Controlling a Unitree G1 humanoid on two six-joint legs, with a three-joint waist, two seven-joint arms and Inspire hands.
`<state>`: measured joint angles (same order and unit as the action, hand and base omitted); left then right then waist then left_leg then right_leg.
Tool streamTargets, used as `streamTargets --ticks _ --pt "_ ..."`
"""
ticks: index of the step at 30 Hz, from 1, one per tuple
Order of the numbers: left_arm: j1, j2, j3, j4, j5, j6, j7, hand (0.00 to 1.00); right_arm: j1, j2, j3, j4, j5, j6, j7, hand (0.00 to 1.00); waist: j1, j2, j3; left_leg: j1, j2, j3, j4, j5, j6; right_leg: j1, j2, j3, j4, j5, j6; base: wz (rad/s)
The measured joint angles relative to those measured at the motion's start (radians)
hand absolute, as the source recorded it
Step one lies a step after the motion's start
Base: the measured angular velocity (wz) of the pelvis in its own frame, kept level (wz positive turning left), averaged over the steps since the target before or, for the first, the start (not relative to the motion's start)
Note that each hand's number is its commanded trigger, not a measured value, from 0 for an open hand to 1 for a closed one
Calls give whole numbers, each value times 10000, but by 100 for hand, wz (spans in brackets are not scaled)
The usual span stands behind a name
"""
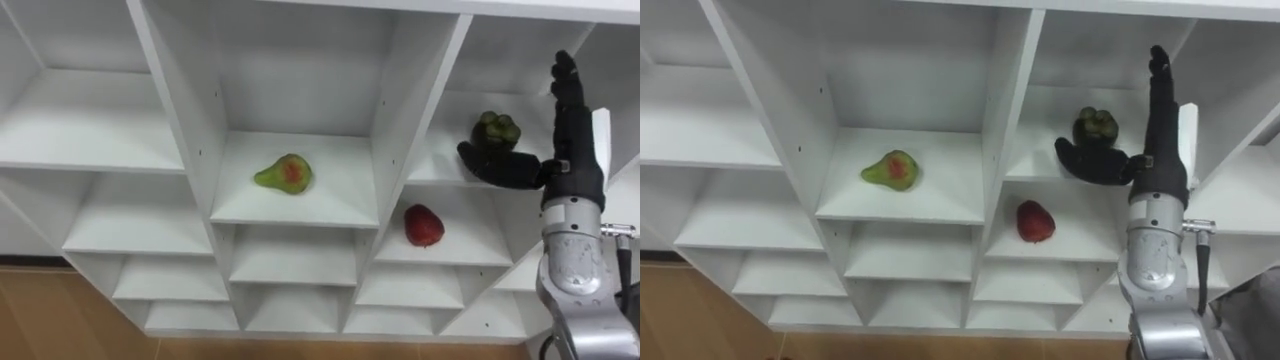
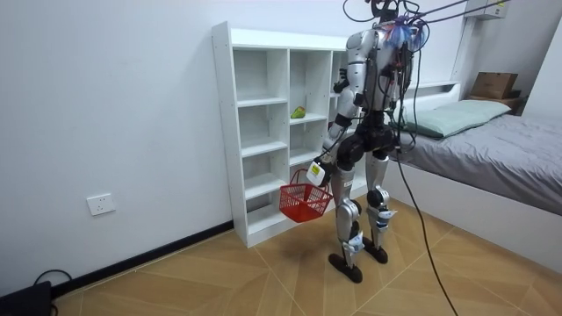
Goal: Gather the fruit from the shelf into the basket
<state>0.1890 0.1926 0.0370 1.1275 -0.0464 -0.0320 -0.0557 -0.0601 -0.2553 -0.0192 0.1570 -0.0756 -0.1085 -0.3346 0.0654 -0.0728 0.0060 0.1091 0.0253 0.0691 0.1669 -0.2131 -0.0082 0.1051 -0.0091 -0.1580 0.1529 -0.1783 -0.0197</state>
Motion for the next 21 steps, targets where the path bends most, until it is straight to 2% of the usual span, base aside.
streamTargets --ticks 6,13,21 --pt "-15 12 33 -69 101 245 -11 100 -352 -105 35 507 -191 93 13 0 31 -6 -3 -5 -13 -61 10 8 12 -1 -20 -33 9 0 0 1" --pt "-51 49 67 -97 402 308 -64 100 -1320 -734 29 1846 -213 161 110 0 151 -48 -7 -95 -16 -42 52 23 21 -47 -52 -43 14 0 1 0" --pt "-201 143 71 -106 632 338 -206 100 -1401 -745 27 2046 -483 194 680 0 209 -165 28 -159 -28 -127 56 23 20 -48 -62 -87 0 -1 1 0"
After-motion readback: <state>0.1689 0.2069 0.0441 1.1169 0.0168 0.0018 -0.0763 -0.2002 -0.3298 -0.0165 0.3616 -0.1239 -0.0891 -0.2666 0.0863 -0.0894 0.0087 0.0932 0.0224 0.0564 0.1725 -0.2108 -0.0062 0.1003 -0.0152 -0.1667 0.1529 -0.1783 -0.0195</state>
